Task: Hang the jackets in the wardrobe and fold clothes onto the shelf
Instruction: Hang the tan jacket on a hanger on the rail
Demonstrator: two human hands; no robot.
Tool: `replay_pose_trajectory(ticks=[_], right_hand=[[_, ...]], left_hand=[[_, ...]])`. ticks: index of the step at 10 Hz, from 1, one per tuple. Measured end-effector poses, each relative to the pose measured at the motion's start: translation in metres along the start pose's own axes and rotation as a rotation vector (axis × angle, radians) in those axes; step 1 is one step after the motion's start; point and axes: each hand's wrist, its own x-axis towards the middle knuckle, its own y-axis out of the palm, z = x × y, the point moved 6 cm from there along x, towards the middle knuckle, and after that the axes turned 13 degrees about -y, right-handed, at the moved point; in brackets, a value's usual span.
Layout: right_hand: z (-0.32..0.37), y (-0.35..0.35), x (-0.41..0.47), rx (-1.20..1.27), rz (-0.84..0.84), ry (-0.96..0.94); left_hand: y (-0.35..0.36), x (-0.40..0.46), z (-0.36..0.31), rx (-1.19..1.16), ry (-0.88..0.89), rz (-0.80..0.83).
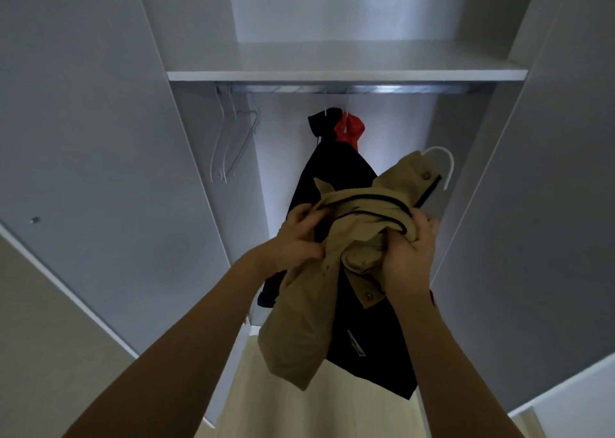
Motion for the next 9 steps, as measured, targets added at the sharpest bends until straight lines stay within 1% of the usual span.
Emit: replay_pose_trajectory(ticks=[1, 2, 3, 4, 5, 6, 7, 8, 9], right_hand=[[0.000, -0.004, -0.002, -0.023, 0.046, -0.014], [0.003, -0.010, -0.002, -0.037, 0.054, -0.018], [0.006, -0.020, -0.002, 0.002, 0.014, -0.008], [0.006, -0.034, -0.002, 0.026, -0.064, 0.002], [0.006, -0.046, -0.001, 0.059, -0.132, 0.024], [0.004, -0.046, -0.004, 0.056, -0.104, 0.018], [0.001, -0.043, -0.008, 0.081, -0.084, 0.038], [0.001, -0.045, -0.009, 0.112, -0.078, 0.029], [-0.002, -0.053, -0.006, -0.013, -0.043, 0.021]], left_hand=[[-0.004, 0.001, -0.010, -0.266, -0.003, 0.006], [-0.006, 0.006, -0.019, -0.194, 0.173, -0.062], [0.002, 0.008, -0.021, -0.149, 0.098, 0.058], [0.017, 0.001, -0.015, -0.004, 0.050, 0.248], [0.030, -0.008, -0.012, -0.077, -0.057, 0.369], [0.043, -0.007, -0.007, 0.253, -0.066, 0.291], [0.046, 0.005, -0.004, 0.537, 0.057, 0.068], [0.045, 0.011, 0.000, 0.319, 0.153, 0.013], [0.020, 0.010, 0.010, 0.094, 0.125, -0.304]])
